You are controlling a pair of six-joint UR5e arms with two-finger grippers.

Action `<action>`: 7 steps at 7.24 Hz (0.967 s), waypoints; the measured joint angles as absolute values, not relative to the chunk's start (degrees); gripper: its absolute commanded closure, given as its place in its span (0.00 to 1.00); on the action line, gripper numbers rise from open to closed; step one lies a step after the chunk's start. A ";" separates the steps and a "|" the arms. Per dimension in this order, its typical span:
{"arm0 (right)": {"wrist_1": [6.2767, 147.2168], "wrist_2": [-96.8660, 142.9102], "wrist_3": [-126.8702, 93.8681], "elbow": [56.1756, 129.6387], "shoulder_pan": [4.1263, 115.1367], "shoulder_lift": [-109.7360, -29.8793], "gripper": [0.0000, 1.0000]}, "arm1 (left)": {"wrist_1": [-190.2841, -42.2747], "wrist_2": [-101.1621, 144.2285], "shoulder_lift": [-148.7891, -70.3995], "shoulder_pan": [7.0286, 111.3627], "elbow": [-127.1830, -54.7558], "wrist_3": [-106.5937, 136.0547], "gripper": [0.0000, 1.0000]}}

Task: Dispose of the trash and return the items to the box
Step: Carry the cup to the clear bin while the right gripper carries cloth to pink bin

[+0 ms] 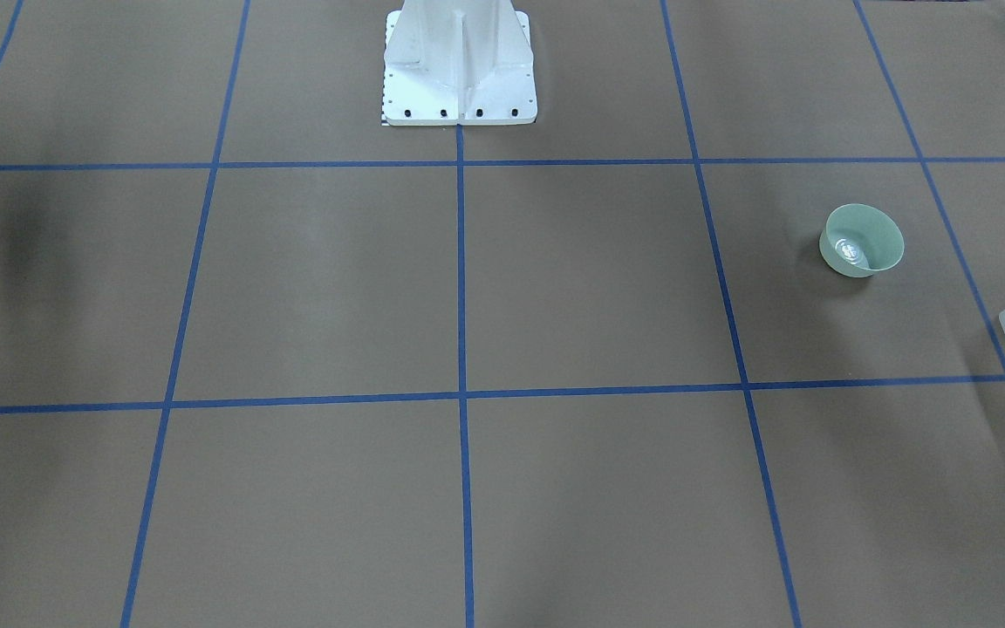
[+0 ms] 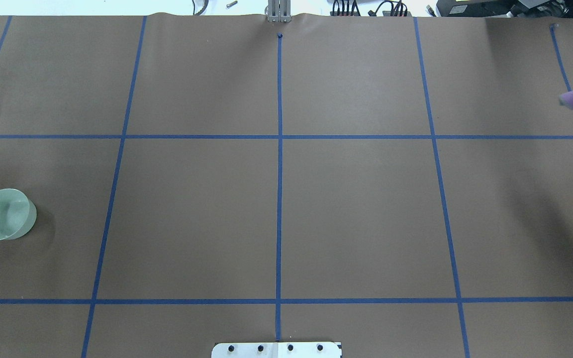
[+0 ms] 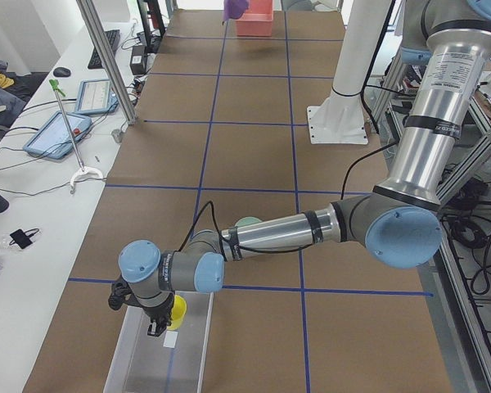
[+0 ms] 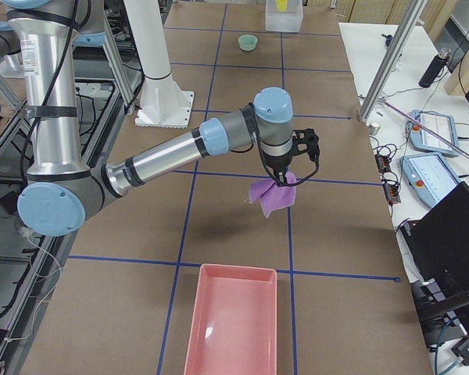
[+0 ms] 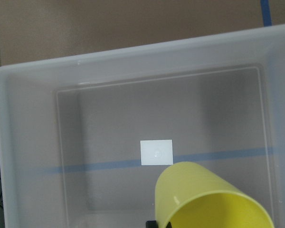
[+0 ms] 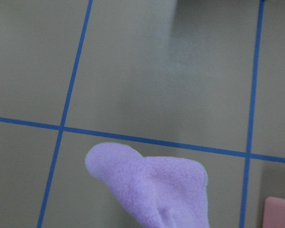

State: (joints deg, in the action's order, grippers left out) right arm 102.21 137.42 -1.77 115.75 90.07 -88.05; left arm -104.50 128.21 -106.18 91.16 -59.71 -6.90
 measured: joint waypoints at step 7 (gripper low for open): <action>112.14 132.61 24.17 114.01 103.78 -91.55 1.00 | -104.67 131.30 -105.82 86.00 -57.44 -2.75 0.02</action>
